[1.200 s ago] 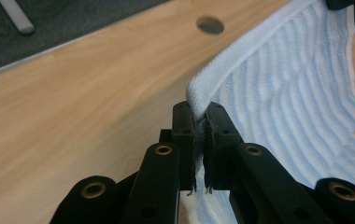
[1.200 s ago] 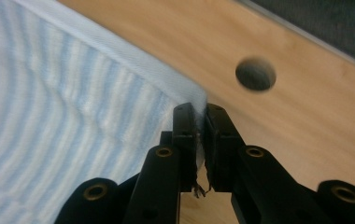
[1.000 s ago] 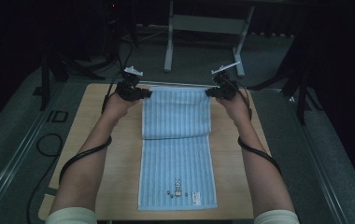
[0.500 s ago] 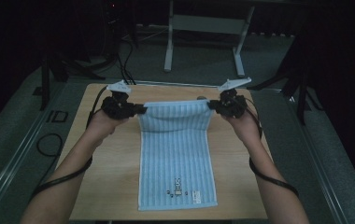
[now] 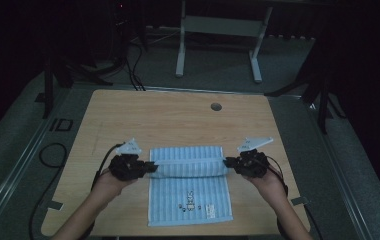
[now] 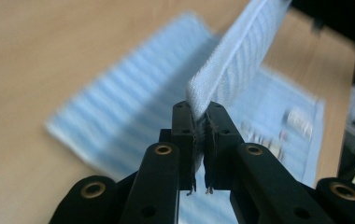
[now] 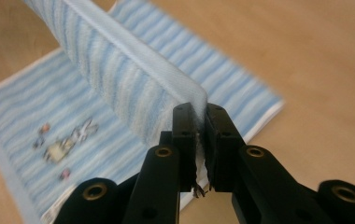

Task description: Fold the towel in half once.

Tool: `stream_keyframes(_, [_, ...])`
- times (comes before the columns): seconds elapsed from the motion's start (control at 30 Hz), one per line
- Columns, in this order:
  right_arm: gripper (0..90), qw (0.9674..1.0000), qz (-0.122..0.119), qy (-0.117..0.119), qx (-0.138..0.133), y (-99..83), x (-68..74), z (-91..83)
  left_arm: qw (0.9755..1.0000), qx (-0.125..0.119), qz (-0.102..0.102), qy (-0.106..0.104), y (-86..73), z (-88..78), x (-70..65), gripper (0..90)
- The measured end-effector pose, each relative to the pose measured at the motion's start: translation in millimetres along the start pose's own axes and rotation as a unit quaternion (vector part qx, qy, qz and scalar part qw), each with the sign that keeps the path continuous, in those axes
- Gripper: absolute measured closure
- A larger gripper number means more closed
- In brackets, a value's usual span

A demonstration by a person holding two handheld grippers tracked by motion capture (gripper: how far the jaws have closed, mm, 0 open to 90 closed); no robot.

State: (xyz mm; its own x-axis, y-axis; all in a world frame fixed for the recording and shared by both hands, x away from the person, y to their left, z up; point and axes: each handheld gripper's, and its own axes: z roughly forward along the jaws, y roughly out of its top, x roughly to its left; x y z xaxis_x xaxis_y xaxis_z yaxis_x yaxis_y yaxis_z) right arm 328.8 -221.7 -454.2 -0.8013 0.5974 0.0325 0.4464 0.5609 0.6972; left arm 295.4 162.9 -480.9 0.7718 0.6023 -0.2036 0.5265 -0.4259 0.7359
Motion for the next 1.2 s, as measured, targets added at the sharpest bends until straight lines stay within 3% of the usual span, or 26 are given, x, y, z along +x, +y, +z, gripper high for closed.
stream_keyframes(0.07, [83.5, 0.9998, 0.014, 0.015, 0.008, -14.3, 3.5, 7.1, 0.9999, 0.011, -0.005, 0.003, -12.5, 8.9, -3.8, 83.1])
stream_keyframes(0.13, [83.5, 0.9994, 0.026, 0.020, 0.016, -27.7, 5.0, 15.2, 0.9992, 0.022, -0.028, -0.019, -24.1, 18.6, -1.6, 83.1])
stream_keyframes(0.23, [83.6, 0.9979, 0.049, 0.034, 0.026, -43.1, 3.2, 27.5, 0.9980, 0.042, -0.041, -0.024, -38.2, 32.4, 2.1, 83.1])
stream_keyframes(0.37, [83.6, 0.9965, 0.059, 0.045, 0.039, -51.5, 1.2, 41.8, 0.9964, 0.053, -0.058, -0.030, -47.6, 42.8, 7.7, 83.1])
stream_keyframes(0.47, [83.5, 0.9962, 0.053, 0.050, 0.047, -48.0, 1.1, 45.1, 0.9967, 0.041, -0.059, -0.037, -44.2, 39.1, 10.5, 83.1])
stream_keyframes(0.6, [83.5, 0.9974, 0.044, 0.055, 0.013, -37.9, 7.8, 23.2, 0.9983, 0.008, -0.040, -0.041, -35.1, 18.5, 2.8, 83.1])
stream_keyframes(0.67, [83.5, 0.9975, 0.040, 0.058, 0.006, -36.8, 10.9, 16.3, 0.9986, 0.003, -0.040, -0.035, -34.3, 12.8, -0.8, 83.1])
stream_keyframes(0.7, [83.4, 0.9980, 0.031, 0.053, -0.011, -37.8, 17.6, 0.7, 0.9986, -0.004, -0.036, -0.040, -35.7, 6.5, -7.7, 83.1])
stream_keyframes(0.73, [83.4, 0.9980, 0.031, 0.053, -0.011, -37.8, 17.6, 0.7, 0.9986, -0.004, -0.036, -0.040, -35.7, 6.5, -7.7, 83.0])
stream_keyframes(0.8, [82.2, 0.9977, 0.025, 0.058, -0.025, -43.3, 23.9, -13.9, 0.9982, 0.003, -0.020, -0.056, -40.5, 1.5, -20.7, 82.2])
stream_keyframes(0.83, [76.6, 0.9984, 0.016, 0.047, -0.028, -51.6, 32.0, -23.8, 0.9963, 0.033, -0.014, -0.078, -46.0, 0.7, -30.7, 73.4])
stream_keyframes(0.87, [76.6, 0.9984, 0.016, 0.047, -0.028, -51.6, 32.0, -23.8, 0.9963, 0.033, -0.014, -0.078, -46.0, 0.7, -30.7, 68.7])
stream_keyframes(0.9, [75.0, 0.9967, 0.033, 0.064, -0.037, -66.3, 40.2, -31.1, 0.9931, 0.052, -0.007, -0.105, -53.8, -0.6, -38.4, 64.2])
stream_keyframes(0.93, [75.0, 0.9967, 0.033, 0.064, -0.037, -66.3, 40.2, -31.1, 0.9931, 0.052, -0.007, -0.105, -53.8, -0.6, -38.4, 61.1])
stream_keyframes(0.97, [71.1, 0.9948, 0.053, 0.078, -0.037, -81.3, 44.4, -34.5, 0.9920, 0.059, -0.010, -0.112, -59.2, -2.3, -40.5, 58.0])
stream_keyframes(1.07, [70.8, 0.9947, 0.067, 0.072, -0.029, -91.0, 45.4, -36.6, 0.9915, 0.061, -0.011, -0.115, -61.7, -2.9, -36.6, 56.8])
stream_keyframes(1.1, [69.9, 0.9933, 0.081, 0.078, -0.027, -95.5, 43.2, -35.1, 0.9922, 0.056, -0.022, -0.109, -61.5, -1.9, -30.4, 54.8])
stream_keyframes(1.2, [69.1, 0.9935, 0.081, 0.078, -0.017, -96.7, 41.7, -29.4, 0.9932, 0.052, -0.024, -0.101, -60.4, 0.0, -28.0, 53.3])
